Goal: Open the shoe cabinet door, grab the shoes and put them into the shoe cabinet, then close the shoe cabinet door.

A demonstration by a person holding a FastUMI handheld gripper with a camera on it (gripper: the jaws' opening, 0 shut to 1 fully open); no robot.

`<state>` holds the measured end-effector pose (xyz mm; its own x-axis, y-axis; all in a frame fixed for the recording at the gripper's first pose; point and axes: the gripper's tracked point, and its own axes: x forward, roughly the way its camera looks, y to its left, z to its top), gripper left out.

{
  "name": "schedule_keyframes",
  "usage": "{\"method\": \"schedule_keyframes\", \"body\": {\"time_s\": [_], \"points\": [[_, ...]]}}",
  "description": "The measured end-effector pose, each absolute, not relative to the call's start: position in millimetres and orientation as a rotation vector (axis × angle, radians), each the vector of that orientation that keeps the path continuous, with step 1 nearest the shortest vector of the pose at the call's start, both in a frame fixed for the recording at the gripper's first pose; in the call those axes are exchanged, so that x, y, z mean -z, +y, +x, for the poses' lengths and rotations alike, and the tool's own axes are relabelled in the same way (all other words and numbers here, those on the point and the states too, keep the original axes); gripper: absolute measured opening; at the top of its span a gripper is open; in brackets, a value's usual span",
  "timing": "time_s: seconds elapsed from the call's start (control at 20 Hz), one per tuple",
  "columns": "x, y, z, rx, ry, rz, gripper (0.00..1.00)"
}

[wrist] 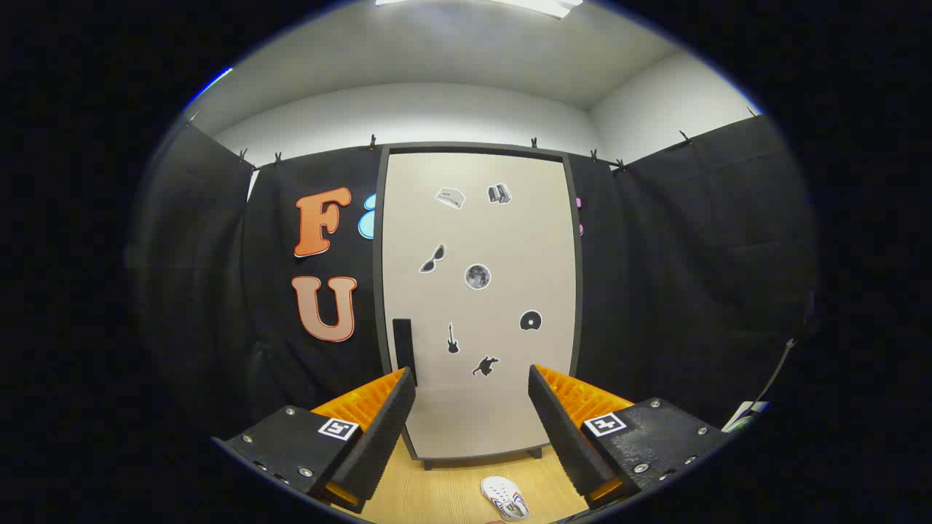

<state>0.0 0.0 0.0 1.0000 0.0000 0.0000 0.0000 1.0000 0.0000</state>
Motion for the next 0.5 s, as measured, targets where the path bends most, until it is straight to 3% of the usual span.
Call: {"method": "schedule_keyframes", "body": {"time_s": [0.5], "points": [[1.1, 5.3, 0.5, -0.017, 0.006, 0.001, 0.97]]}}
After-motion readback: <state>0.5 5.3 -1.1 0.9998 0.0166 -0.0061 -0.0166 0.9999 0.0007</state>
